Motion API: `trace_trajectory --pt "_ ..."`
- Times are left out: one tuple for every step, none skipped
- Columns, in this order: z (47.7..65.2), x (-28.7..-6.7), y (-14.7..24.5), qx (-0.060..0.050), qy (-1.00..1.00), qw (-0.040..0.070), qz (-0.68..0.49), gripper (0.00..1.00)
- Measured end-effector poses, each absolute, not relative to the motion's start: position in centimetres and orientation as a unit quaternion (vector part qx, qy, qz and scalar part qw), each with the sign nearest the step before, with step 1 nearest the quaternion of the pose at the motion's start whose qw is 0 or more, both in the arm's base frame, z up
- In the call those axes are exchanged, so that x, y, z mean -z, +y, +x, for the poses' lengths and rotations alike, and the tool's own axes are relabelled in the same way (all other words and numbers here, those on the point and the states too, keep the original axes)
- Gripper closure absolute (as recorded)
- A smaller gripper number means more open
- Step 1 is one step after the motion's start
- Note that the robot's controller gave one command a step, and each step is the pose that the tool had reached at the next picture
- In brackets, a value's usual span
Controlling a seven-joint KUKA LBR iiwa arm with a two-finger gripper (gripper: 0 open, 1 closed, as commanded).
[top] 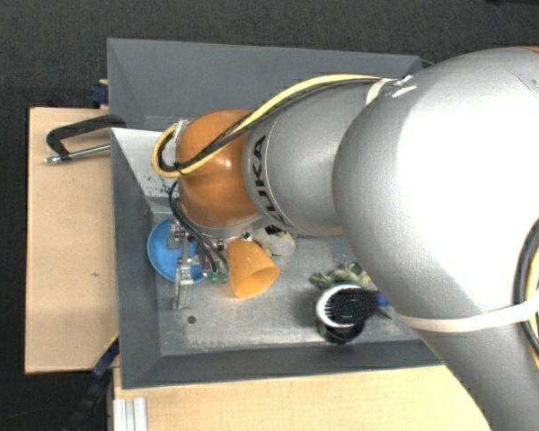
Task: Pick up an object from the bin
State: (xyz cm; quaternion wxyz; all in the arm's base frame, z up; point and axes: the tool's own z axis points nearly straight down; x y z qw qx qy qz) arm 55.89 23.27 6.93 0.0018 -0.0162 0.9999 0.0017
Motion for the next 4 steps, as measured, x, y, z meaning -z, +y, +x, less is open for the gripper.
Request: trace_trajectory --pt "56.0 -7.0 23.3 -0.002 1.0 0.002 -0.015 0.0" --pt "56.0 -7.1 23.3 -0.002 1.0 0.002 -0.015 1.0" --pt "56.3 -11.5 23.3 -0.003 1.0 0.005 -0.014 1.0" --pt "56.5 -15.2 23.4 -0.003 1.0 0.005 -0.013 1.0"
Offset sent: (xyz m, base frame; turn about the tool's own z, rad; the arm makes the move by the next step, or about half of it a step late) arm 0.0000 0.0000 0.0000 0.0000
